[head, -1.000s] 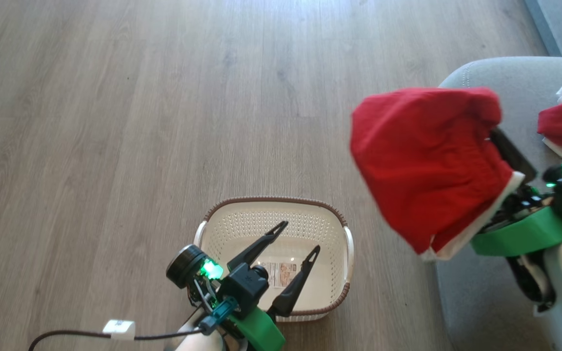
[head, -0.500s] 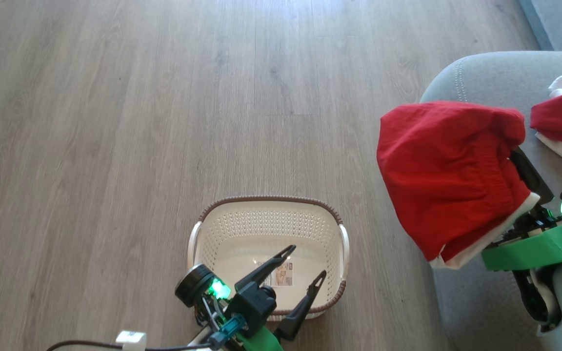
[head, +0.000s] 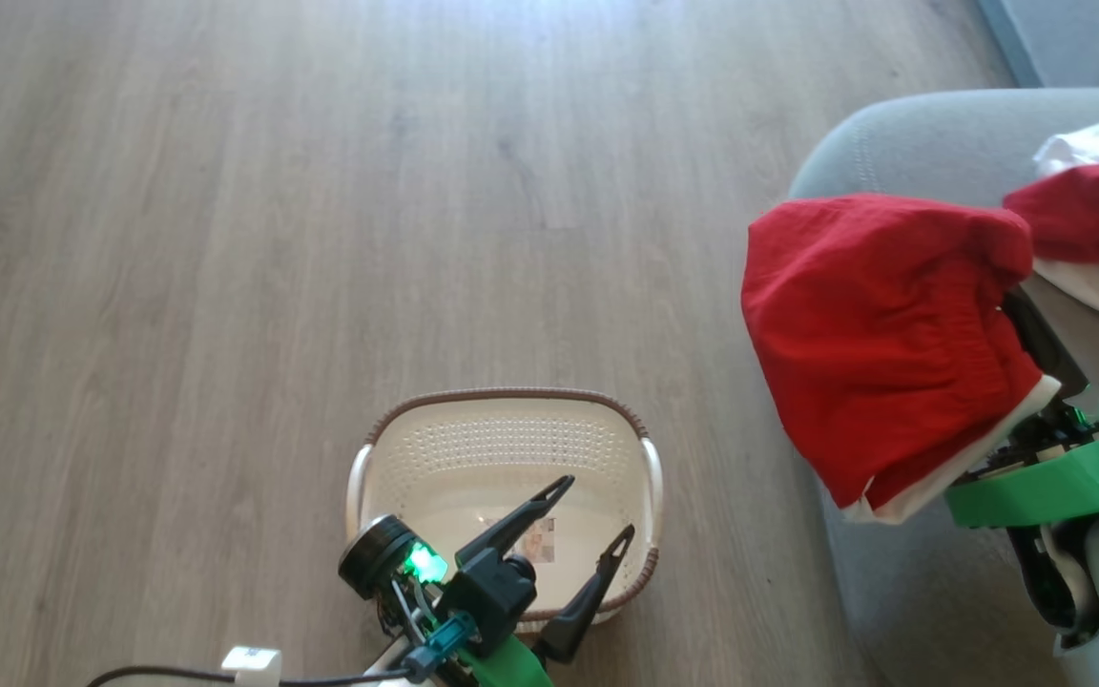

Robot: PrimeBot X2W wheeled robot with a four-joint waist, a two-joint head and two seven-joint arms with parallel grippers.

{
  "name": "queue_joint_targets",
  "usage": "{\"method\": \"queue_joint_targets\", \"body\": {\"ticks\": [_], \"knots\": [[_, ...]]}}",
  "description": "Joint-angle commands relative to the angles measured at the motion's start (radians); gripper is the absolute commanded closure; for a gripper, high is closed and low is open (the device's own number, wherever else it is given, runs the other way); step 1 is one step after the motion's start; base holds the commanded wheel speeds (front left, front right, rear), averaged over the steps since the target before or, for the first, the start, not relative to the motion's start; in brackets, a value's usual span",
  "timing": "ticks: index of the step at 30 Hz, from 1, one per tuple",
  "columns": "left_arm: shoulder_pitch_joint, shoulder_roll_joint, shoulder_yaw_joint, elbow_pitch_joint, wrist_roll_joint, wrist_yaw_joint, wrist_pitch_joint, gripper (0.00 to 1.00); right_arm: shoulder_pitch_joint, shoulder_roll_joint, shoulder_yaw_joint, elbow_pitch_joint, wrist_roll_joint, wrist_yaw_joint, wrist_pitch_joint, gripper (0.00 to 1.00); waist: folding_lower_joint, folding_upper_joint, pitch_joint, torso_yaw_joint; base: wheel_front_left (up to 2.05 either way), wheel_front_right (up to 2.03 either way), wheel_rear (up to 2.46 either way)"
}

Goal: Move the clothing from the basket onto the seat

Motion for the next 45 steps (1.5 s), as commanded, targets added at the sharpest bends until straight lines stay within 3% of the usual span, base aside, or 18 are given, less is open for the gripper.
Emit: {"method": "queue_joint_targets", "body": {"ticks": [1, 28, 45], "knots": [[-0.022, -0.005, 0.038, -0.039, 0.003, 0.003, -0.005, 0.00, -0.024, -0.020, 0.002, -0.034, -0.005, 0.000, -0.007, 1.00, 0.0000, 0.0000, 0.004, -0.016, 0.00, 0.00, 0.00], [-0.048, -0.016, 0.004, -0.054, -0.003, 0.015, -0.005, 0.00, -0.002, 0.024, -0.119, -0.040, 0.006, 0.000, -0.007, 1.00, 0.0000, 0.0000, 0.068, -0.472, 0.00, 0.00, 0.00], [-0.139, -0.005, -0.082, -0.012, -0.006, -0.015, -0.005, 0.00, 0.072, 0.108, -0.258, -0.109, -0.005, 0.000, -0.007, 1.00, 0.0000, 0.0000, 0.127, -0.520, 0.00, 0.00, 0.00]]}}
